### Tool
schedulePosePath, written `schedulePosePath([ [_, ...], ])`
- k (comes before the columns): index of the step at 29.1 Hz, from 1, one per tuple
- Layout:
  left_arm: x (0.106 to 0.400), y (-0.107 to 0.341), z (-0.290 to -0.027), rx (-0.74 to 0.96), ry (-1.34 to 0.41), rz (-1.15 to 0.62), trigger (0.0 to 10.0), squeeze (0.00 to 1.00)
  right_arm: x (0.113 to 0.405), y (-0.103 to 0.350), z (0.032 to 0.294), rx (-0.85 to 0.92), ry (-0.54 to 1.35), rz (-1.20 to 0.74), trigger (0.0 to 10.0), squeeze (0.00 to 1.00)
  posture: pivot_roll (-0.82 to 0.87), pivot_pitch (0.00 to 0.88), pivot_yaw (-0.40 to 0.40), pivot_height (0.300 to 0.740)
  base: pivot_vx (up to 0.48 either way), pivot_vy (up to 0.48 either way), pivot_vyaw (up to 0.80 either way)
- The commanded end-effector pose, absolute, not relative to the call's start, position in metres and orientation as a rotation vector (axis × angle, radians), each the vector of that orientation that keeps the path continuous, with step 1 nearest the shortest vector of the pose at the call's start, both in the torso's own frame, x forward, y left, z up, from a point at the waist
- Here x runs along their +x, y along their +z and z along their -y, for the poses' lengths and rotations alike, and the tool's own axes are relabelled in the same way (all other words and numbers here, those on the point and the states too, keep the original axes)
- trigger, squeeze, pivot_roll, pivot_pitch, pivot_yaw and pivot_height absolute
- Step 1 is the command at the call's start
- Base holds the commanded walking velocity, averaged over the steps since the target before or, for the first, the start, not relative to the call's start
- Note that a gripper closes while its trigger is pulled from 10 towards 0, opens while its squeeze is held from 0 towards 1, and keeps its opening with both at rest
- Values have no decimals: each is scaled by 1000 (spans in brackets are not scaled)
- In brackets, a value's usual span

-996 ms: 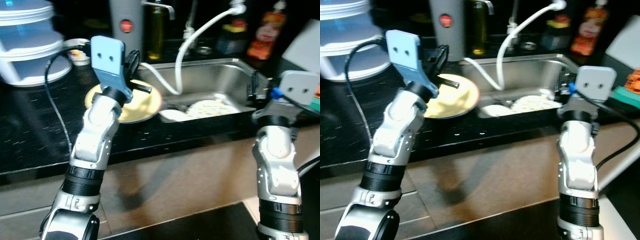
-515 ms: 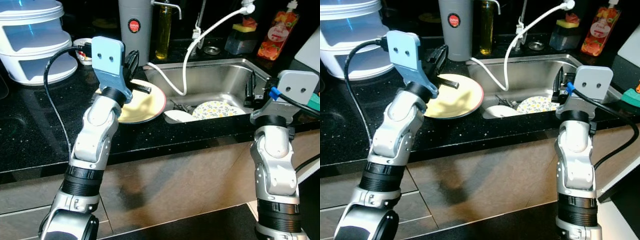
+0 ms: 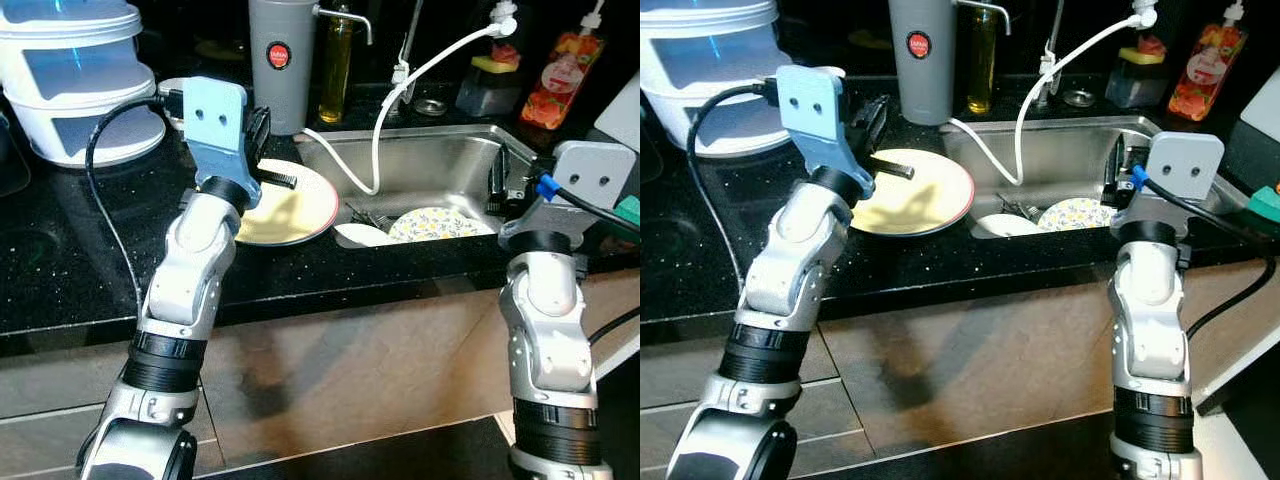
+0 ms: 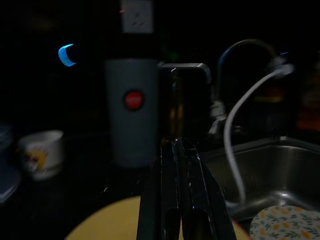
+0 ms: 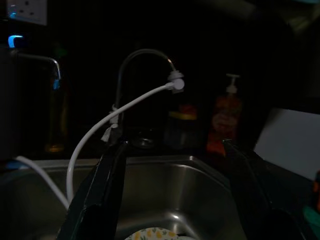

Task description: Kitchen organization

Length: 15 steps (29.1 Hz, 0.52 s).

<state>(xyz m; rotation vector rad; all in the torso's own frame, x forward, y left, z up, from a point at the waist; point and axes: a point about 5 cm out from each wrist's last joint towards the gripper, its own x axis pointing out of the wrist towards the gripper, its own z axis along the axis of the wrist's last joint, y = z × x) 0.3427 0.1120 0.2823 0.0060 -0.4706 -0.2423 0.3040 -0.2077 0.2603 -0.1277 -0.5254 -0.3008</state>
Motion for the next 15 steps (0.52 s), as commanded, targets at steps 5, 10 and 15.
schedulePosePath([
  [5, 343, 281, -108, 13, -250, 459, 10000, 0, 303, 258, 211, -128, -311, 509, 10000, 0, -5, 28, -67, 740, 0, -469, 0],
  [10, 343, 281, -108, 11, -248, 457, 10000, 0, 302, 259, 212, -130, -310, 510, 10000, 0, -5, 28, -67, 740, 0, -438, 0],
  [15, 344, 280, -108, 13, -245, 456, 10000, 0, 302, 259, 212, -130, -308, 510, 10000, 0, -5, 28, -67, 740, 0, -394, 0],
])
